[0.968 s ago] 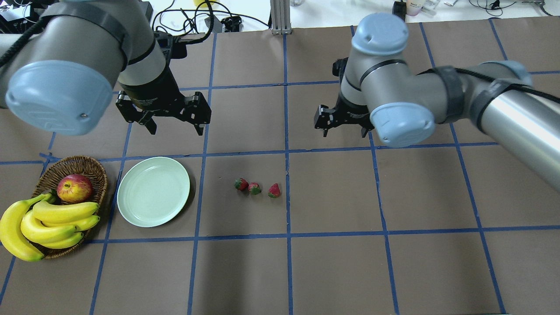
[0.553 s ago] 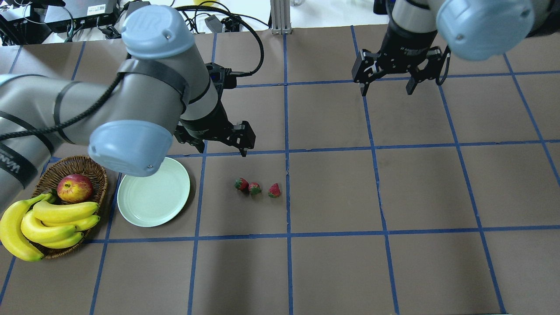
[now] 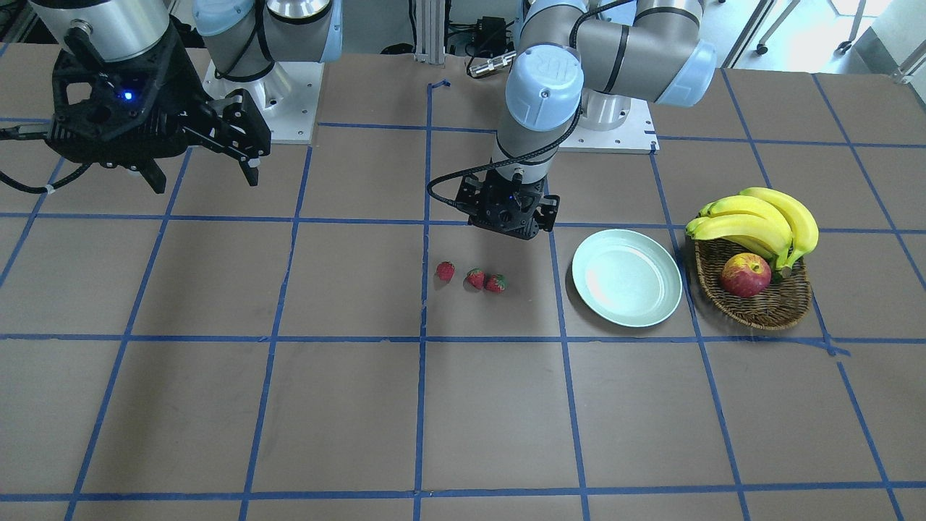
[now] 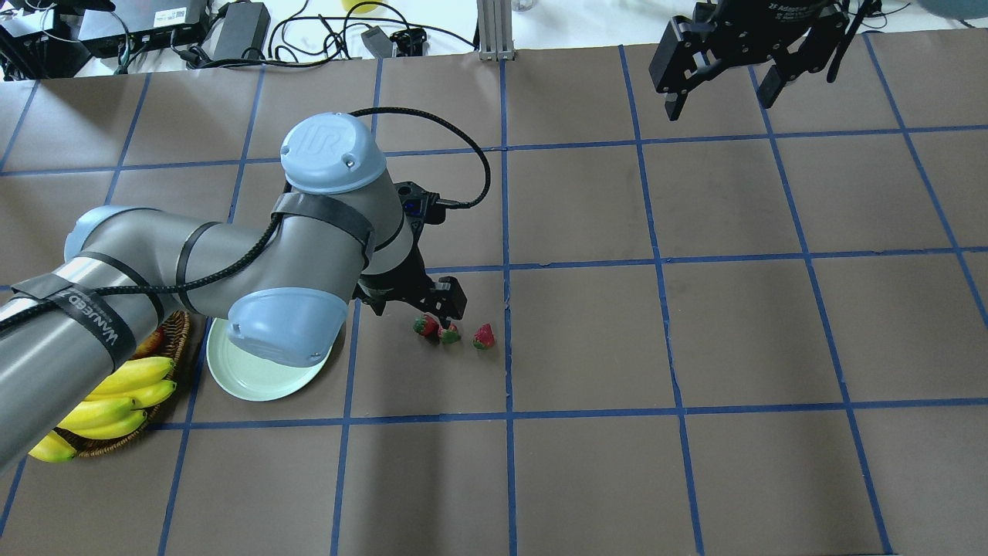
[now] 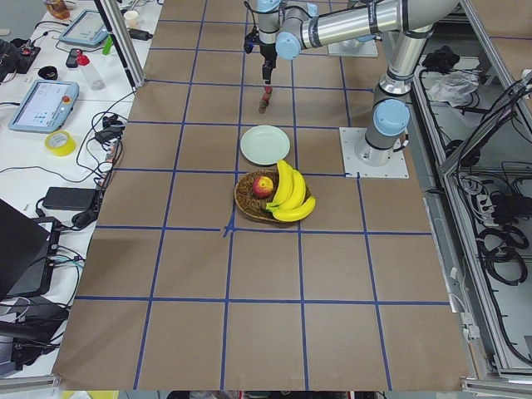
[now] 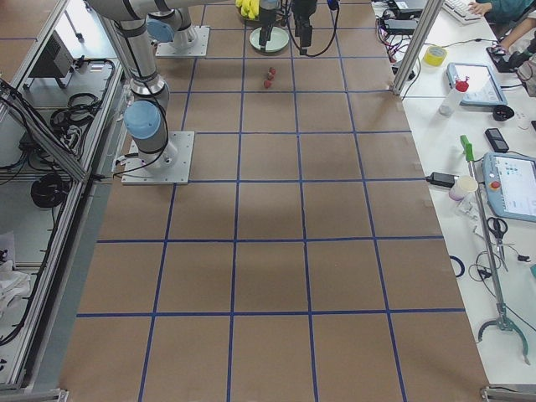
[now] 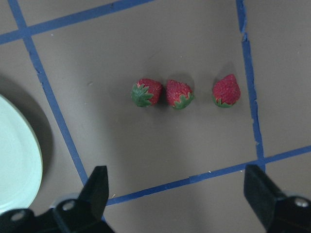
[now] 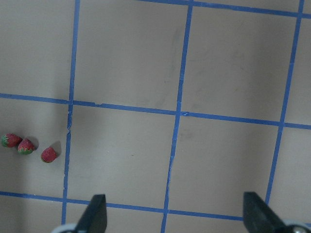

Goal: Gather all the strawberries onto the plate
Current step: 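Lower the open left gripper onto the strawberry nearest the plate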

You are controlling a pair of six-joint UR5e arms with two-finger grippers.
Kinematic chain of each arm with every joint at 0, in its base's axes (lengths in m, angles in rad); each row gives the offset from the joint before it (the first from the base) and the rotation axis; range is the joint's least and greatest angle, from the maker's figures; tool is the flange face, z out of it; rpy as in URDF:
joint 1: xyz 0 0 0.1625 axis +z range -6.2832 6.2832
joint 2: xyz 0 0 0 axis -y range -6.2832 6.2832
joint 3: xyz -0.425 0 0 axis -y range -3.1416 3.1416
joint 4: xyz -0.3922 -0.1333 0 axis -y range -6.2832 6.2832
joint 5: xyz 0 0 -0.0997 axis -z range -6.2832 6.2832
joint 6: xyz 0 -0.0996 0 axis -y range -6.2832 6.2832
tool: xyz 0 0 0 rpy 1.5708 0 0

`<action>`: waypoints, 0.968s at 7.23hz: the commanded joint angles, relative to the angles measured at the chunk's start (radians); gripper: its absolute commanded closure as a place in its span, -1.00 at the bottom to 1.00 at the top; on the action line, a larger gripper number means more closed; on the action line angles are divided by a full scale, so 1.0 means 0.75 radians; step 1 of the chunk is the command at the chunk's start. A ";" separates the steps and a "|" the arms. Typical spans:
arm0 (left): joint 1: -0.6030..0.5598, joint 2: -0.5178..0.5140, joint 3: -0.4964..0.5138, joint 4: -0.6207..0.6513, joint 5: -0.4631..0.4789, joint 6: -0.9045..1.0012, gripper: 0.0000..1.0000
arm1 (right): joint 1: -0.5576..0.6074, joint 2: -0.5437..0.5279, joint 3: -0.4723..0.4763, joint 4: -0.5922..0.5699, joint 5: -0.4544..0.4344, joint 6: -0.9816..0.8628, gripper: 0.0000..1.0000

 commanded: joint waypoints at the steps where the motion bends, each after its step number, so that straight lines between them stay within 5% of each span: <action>1: 0.000 -0.059 -0.119 0.194 -0.004 0.145 -1.00 | -0.003 -0.008 0.045 0.000 -0.002 -0.009 -1.00; 7: 0.000 -0.212 -0.167 0.412 -0.041 0.261 -0.95 | -0.005 -0.010 0.046 -0.063 -0.002 -0.009 -1.00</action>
